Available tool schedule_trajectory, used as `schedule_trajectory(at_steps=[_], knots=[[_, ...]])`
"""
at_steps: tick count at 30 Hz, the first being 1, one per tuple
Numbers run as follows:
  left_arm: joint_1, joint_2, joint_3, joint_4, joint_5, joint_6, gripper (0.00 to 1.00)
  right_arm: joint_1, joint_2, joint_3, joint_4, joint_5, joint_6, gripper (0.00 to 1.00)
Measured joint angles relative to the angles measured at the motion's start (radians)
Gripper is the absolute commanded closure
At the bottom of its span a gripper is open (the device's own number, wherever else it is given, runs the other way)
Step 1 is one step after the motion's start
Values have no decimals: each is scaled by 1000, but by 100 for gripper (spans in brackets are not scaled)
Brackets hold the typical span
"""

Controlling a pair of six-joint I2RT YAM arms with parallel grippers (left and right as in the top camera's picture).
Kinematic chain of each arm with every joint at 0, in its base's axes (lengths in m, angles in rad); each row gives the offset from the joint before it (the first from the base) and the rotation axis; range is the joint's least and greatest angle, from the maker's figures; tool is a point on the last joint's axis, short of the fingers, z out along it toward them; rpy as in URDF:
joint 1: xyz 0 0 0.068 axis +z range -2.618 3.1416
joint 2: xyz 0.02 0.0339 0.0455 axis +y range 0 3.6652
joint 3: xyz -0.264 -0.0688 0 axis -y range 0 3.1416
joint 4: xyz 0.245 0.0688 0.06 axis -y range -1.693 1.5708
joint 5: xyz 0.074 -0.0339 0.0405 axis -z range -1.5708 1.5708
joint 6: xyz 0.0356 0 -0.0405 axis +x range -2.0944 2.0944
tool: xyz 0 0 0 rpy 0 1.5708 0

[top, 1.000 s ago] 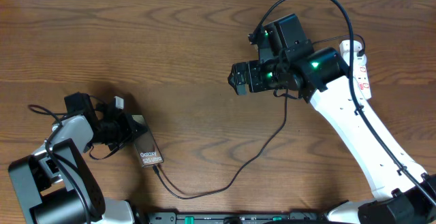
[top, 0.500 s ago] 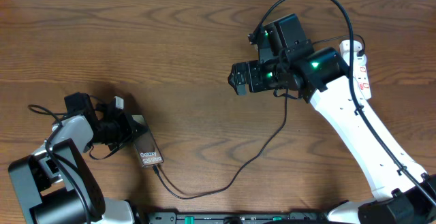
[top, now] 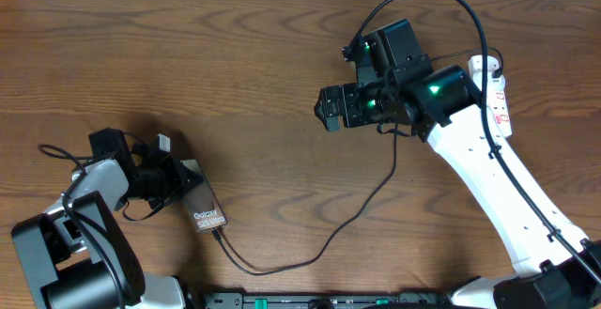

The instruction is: Plug charger to phone and switch on socket

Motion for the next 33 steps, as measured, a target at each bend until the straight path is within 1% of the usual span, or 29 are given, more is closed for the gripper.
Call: schedule_trajectory(at_steps=[3, 4, 9, 18, 21, 22, 23, 25, 31, 33], knots=[[0, 0, 0, 0, -2, 0, 83, 0, 0, 0, 0, 0, 0, 1], [0, 0, 0, 0, -2, 0, 79, 0, 0, 0, 0, 0, 0, 1], [0, 0, 0, -1, 5, -1, 73, 0, 0, 0, 0, 0, 0, 1], [0, 0, 0, -1, 18, 0, 70, 0, 0, 0, 0, 0, 0, 1], [0, 0, 0, -2, 24, 2, 60, 0, 0, 0, 0, 0, 0, 1], [0, 0, 0, -2, 28, 2, 55, 0, 0, 0, 0, 0, 0, 1], [0, -2, 1, -2, 34, 3, 51, 0, 0, 0, 0, 0, 0, 1], [0, -5, 3, -3, 45, 2, 50, 0, 0, 0, 0, 0, 0, 1], [0, -5, 4, -5, 52, 0, 50, 0, 0, 0, 0, 0, 0, 1], [0, -5, 4, -5, 53, 3, 40, 0, 0, 0, 0, 0, 0, 1]])
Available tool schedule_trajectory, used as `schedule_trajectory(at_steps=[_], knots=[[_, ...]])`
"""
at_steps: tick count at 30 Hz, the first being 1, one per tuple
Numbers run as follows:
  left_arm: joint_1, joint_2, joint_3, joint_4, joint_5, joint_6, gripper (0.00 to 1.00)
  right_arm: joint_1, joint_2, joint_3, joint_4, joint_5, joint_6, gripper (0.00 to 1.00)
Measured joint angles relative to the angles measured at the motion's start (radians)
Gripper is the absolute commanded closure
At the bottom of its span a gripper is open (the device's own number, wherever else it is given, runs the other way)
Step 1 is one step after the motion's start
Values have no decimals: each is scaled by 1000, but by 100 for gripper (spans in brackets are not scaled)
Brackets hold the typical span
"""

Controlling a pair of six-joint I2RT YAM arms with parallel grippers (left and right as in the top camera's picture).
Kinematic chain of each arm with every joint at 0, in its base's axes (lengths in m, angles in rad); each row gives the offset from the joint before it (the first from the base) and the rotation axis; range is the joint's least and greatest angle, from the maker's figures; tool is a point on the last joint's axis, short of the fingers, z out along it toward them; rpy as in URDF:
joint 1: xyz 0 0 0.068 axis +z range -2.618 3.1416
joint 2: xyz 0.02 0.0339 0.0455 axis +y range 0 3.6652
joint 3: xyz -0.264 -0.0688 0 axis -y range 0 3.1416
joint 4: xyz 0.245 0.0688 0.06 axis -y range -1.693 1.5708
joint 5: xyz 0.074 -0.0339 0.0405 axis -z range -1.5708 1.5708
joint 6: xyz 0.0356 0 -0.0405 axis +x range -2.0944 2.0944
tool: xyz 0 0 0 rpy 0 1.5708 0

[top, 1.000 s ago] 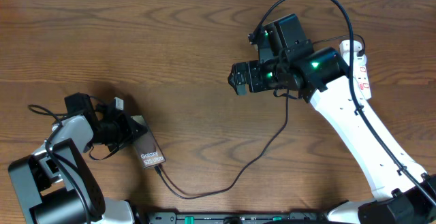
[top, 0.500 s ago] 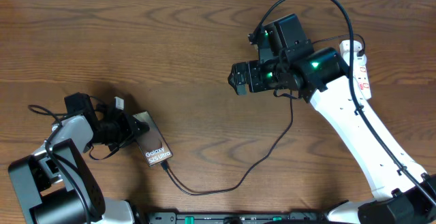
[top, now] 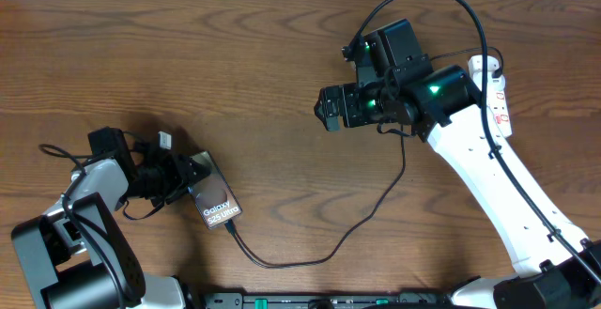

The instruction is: Plug charger to phone and switch on socket

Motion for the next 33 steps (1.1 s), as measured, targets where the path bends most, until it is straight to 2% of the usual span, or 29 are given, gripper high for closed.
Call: schedule_trajectory(at_steps=[2, 8, 14, 17, 33], knots=[[0, -1, 4, -3, 11, 0, 36, 0, 0, 0, 0, 0, 0, 1], [-1, -3, 6, -5, 22, -3, 33, 0, 0, 0, 0, 0, 0, 1], [-2, -7, 9, -7, 37, -2, 20, 0, 0, 0, 0, 0, 0, 1], [-2, -11, 10, -8, 45, -3, 16, 0, 0, 0, -1, 0, 0, 1], [-2, -12, 11, -11, 53, -5, 15, 0, 0, 0, -3, 0, 0, 1]])
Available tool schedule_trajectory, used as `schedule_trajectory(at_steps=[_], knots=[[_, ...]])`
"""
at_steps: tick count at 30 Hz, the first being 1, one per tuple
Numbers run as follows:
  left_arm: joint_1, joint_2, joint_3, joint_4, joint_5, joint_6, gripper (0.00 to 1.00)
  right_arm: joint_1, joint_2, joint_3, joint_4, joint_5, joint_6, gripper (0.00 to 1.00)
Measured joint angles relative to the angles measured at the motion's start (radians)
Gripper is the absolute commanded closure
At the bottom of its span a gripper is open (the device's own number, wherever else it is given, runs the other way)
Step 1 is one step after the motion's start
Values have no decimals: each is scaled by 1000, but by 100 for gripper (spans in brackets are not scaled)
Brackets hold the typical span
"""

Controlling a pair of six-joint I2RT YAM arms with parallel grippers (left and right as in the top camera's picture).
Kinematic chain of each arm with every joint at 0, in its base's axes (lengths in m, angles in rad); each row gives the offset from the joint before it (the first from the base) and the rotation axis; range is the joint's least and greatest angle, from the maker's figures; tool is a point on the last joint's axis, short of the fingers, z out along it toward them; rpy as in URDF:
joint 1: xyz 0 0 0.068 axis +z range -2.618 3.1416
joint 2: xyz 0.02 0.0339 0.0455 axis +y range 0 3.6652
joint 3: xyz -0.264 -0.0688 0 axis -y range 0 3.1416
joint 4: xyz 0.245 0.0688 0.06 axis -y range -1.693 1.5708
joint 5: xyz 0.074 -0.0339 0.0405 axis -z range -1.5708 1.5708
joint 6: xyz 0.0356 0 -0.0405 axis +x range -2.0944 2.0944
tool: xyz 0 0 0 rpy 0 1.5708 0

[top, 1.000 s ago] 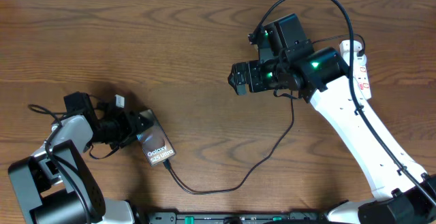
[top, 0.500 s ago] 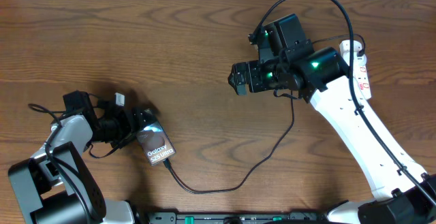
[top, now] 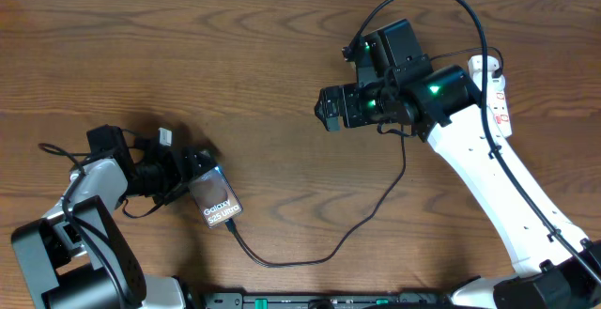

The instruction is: Plug charger to phone and switch on socket

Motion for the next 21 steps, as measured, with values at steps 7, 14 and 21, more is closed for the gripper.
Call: schedule_trajectory(at_steps=[7, 14, 21], knots=[[0, 0, 2, 2, -5, -41, 14, 0, 0, 0, 0, 0, 0, 1], [0, -1, 8, 0, -29, -90, 14, 0, 0, 0, 0, 0, 0, 1], [-1, -3, 10, 0, -41, -127, 14, 0, 0, 0, 0, 1, 0, 1]])
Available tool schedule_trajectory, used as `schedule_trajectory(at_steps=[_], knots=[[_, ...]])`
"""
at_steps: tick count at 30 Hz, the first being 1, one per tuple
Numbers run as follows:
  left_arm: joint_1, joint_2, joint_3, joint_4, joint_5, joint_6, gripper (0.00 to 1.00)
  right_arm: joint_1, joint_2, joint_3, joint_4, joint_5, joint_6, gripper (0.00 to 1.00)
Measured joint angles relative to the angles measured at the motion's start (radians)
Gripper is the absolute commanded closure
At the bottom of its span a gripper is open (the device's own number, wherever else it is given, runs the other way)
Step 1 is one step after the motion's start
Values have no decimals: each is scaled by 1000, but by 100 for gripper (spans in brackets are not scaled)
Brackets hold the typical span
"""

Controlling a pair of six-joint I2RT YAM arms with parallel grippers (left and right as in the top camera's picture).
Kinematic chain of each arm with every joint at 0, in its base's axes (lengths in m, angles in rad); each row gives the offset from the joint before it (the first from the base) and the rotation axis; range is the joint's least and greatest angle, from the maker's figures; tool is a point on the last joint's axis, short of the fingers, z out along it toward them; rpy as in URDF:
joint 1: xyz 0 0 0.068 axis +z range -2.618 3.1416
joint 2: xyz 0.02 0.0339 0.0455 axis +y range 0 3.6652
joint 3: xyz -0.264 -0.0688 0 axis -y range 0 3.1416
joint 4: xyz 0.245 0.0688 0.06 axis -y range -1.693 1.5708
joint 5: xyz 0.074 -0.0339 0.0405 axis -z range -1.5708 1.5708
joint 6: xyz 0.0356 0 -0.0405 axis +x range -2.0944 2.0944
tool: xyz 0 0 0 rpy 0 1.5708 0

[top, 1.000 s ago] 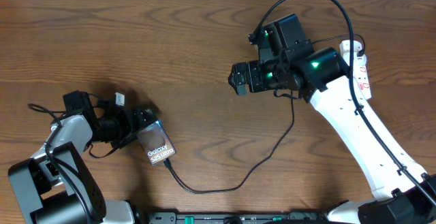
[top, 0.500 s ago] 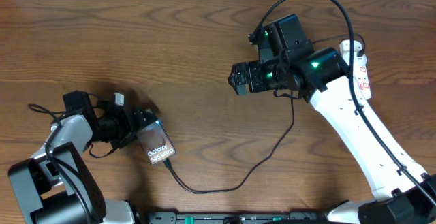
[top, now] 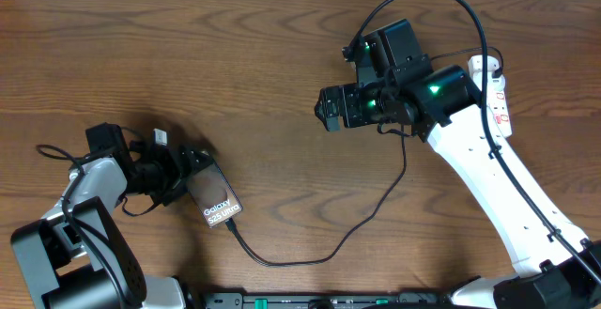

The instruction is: Plug charger to phone and switch on socket

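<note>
The phone (top: 216, 199), dark with white lettering, lies slanted on the table at the lower left. The black charger cable (top: 324, 250) meets the phone's lower end and runs right, then up under the right arm. My left gripper (top: 188, 170) is at the phone's upper end, fingers spread on either side of it, open. My right gripper (top: 326, 109) hovers shut and empty over the table's middle, far from the phone. The white socket strip (top: 495, 91) shows at the right edge, mostly hidden behind the right arm; its switch is not visible.
The wooden table (top: 188, 55) carries only the phone, cable and strip. The right arm's white link (top: 498, 187) crosses the right side, over part of the cable. A loose black wire (top: 56, 151) loops beside the left arm.
My left arm has drawn back slightly to the left while the phone stayed where it lay. The right arm and the cable have not moved.
At first the phone lay nearer the left arm with the cable attached and my left gripper at its upper end. Then the phone sat further right and turned, the cable loop shifted with it. It has stayed there since. The right gripper held the same spot throughout.
</note>
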Motion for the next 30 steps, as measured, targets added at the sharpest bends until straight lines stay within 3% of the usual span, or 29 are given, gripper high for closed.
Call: schedule_trajectory(at_steps=[19, 30], knots=[[0, -11, 14, -19, -80, -125, 14, 0, 0, 0, 0, 10, 0, 1], [0, -23, 16, -32, -100, -135, 14, 0, 0, 0, -1, 11, 0, 1]])
